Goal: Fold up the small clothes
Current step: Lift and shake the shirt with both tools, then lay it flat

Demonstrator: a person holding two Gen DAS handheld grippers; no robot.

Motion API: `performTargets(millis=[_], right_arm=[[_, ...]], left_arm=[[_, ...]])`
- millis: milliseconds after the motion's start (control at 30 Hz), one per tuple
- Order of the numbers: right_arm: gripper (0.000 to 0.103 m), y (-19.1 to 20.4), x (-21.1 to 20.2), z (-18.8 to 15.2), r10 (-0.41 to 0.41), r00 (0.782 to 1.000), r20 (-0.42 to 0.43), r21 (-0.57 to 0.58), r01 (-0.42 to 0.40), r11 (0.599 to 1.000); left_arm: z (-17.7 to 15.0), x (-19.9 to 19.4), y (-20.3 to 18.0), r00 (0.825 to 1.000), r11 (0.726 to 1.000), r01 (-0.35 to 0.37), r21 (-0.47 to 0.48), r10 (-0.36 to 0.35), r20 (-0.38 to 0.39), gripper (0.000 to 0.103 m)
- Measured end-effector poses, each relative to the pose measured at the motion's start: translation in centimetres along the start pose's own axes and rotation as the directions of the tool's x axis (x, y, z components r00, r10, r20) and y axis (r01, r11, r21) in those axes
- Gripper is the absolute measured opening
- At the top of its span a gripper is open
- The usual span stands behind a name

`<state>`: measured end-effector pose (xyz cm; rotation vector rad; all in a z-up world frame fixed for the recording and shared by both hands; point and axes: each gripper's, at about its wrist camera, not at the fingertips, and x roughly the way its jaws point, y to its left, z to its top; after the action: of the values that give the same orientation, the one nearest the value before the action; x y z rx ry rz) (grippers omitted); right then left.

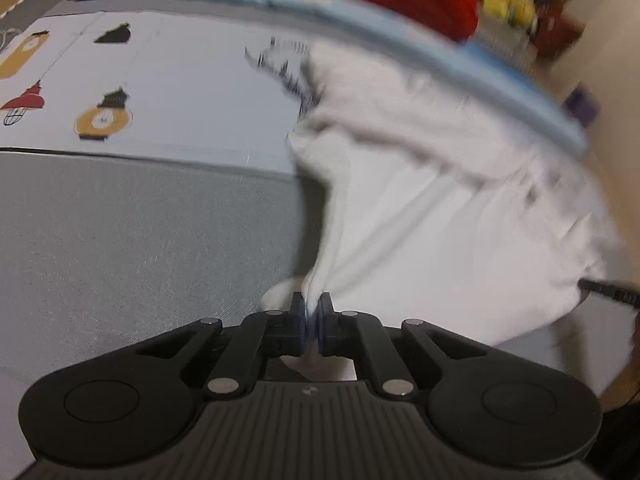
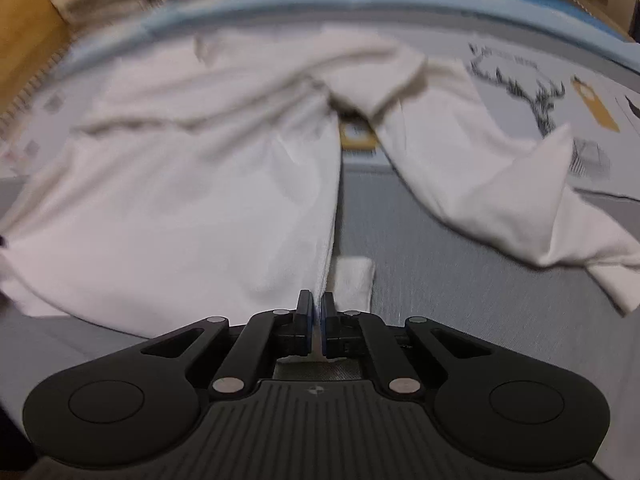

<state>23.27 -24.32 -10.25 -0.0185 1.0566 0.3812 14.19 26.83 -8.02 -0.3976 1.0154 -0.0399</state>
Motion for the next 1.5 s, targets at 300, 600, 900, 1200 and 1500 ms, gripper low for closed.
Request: performTargets(millis=[300,600,900,1200,1500], right_arm=[[0.003,-9.7,-8.1,0.1,0.155,0.916,0.370,0.394,-0.305,0.867],[0.036,-8.6,-1.9,0.7,-0.054,0.998,0.030,0.404,0.037,0.914],[0.039,-9.0,-0.7,-0.5,-0.152,0.985,-0.082,0.309,0.170,0.936],[0.006,-8.3,-0.6,-1.9,-0.145,0.982,-0.123,0.223,0.170,0.960],[0.004,-7.0,-3.1,-6.4,0.028,0.973,-0.228,0.154,0.007,0.988]], left_arm=[[2.2,0.8,-0.2,0.997,0.987,0.055,-0.150,-0.047,0.057,0.013],[1.3,4.6,-0.4,0.992,0.990,0.009,-0.141,-0.027,-0.123,0.039],[-1.2,7.8,-5.0,0.963,0.999,0.031,0.032,-0.021,-0.267,0.050],[-4.1,7.1,-6.6,0.948,0.971,0.013,0.240,0.065,-0.312,0.004],[-7.7,3.0,-4.4,0.925,0.924,-0.041,0.381,0.180,-0.336,0.004]])
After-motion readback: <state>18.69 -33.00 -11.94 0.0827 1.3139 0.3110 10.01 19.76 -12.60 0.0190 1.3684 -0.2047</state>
